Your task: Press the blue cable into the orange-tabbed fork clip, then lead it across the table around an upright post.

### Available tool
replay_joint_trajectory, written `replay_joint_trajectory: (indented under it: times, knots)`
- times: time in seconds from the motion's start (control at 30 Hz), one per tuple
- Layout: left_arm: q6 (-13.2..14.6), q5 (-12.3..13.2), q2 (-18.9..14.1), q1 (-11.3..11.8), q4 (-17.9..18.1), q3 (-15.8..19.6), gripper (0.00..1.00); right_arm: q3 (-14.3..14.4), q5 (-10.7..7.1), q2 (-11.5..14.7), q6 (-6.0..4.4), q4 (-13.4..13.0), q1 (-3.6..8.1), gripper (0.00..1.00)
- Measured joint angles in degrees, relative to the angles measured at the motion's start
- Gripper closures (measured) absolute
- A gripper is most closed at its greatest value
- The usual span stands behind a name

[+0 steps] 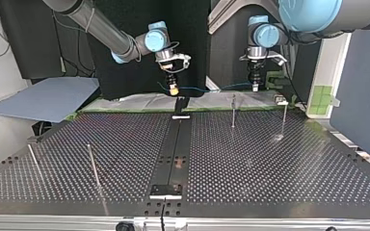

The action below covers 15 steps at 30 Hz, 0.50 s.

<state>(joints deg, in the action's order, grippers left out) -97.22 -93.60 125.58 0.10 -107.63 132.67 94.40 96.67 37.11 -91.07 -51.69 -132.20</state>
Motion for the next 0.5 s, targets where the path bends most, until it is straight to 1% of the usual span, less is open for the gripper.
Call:
replay_joint_trajectory:
  times: [0.23, 0.37, 0.5]
  knots:
    - [-1.35, 2.09, 3.05, -0.86, -1.07, -1.41, 1.00, -1.74, -0.90, -0.57, 0.12, 2.27, 0.90, 1.00]
    - [-2.01, 2.44, 3.74, -1.22, -1.50, -2.47, 1.00, -2.14, -1.76, -0.62, 0.07, 2.71, 1.21, 1.00]
    - [-3.36, 3.03, 3.90, -1.52, -1.71, -3.55, 1.00, -2.35, -2.71, -0.65, 0.01, 2.65, 1.27, 1.00]
